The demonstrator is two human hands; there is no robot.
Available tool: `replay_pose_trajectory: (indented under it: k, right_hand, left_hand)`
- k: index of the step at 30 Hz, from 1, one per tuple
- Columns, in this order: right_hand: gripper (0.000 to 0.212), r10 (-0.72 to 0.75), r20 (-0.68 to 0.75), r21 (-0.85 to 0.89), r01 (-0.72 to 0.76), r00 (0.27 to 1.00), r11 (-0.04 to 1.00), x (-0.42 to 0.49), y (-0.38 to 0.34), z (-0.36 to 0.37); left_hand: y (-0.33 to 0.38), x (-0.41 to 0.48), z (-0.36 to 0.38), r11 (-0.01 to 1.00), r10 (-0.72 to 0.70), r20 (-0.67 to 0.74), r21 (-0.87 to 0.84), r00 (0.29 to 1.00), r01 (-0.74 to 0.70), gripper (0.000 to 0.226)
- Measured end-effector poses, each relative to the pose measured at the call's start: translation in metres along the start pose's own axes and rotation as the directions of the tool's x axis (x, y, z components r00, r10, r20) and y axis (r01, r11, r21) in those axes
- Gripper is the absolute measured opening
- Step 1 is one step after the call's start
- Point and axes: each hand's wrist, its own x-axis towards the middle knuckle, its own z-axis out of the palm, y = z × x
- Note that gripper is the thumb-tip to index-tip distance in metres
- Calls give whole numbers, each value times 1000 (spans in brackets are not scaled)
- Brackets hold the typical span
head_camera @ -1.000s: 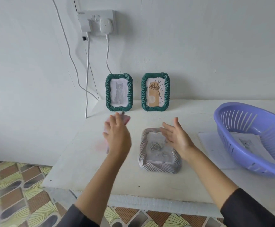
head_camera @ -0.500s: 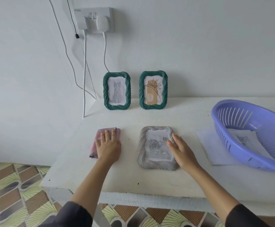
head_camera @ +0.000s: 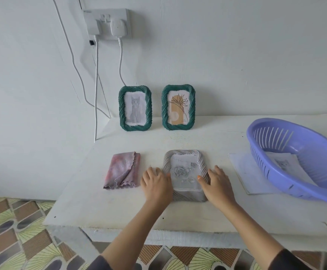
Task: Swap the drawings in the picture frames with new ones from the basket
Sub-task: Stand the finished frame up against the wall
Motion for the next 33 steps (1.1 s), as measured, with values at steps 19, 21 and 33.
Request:
replay_pose_trajectory:
  k: [19, 21, 33]
  right_hand:
    - [24, 56, 220, 905, -225, 974, 360, 29, -34, -64]
    - [15, 0, 243, 894, -224, 970, 389, 39, -37, -85]
    - [14, -80, 230, 800, -141, 970, 583, 159, 6, -215]
  left_hand:
    - [20, 50, -74, 243, 24, 290, -930, 957, 276, 32]
    - [32, 57, -84, 228, 85, 248, -948, 965, 223, 30]
    - [162, 131, -76, 237, 200, 181, -962, 963, 132, 24]
